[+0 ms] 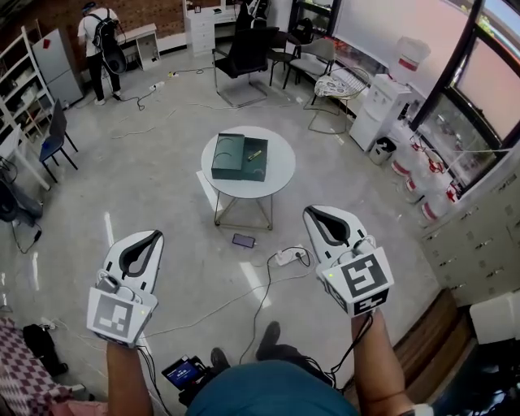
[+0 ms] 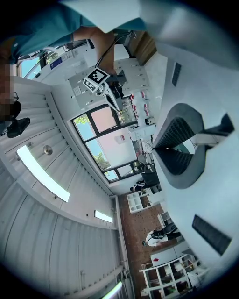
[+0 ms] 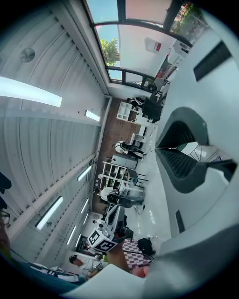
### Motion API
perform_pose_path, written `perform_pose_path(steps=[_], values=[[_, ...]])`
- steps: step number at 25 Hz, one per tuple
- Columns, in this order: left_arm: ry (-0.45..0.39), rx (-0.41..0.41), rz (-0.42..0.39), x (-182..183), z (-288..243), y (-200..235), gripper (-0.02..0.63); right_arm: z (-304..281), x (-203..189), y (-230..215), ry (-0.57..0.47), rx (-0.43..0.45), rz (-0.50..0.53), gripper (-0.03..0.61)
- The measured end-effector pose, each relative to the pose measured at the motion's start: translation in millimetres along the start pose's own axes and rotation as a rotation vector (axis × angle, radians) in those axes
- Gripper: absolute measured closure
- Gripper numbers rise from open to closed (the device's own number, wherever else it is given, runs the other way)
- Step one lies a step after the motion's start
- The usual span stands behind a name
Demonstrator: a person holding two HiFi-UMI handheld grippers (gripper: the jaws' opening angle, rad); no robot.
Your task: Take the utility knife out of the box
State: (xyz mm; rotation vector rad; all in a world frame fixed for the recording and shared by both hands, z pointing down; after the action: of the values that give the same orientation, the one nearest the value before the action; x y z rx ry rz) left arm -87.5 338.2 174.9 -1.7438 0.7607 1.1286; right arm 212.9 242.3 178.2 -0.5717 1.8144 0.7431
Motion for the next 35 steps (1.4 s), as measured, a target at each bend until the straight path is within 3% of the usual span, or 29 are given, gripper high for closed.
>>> perform_pose_path(steps=[11,19,27,35], values=[[0.053,0.07,0.002,18.4,-46.8,-21.8,0.595,-23.5,-12.0,-62.2,-0.03,0.084,-0.005,0.54],[0.055,0.074,-0.003,47.3,-93.7,-46.4,0.595,-17.6,-22.1,-112.0,-0.052,0.113,-0.022,0.54],[0.051,0.018,-0.042,70.9,-151.3,-71.5,0.595,-4.4,-40.7,-161.5,-0.062,0.083,-0.058,0.541],[0.006,-0.064,-0.067,80.3,-213.4,-68.2,0.595,6.0,-56.1,-192.2,-0.048,-0.002,-0.087,0.54]])
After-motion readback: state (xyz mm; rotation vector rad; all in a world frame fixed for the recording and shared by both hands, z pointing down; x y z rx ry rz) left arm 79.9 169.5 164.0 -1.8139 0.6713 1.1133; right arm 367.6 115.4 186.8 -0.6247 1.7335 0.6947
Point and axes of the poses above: the fingertips, and each gripper's own axes: z backward along the fingers, y to its left, x out of its top, the point moved 7 cm from there along z, backward along the fingers, and after that the axes turned 2 degrees about -z, right-handed, at the moved point
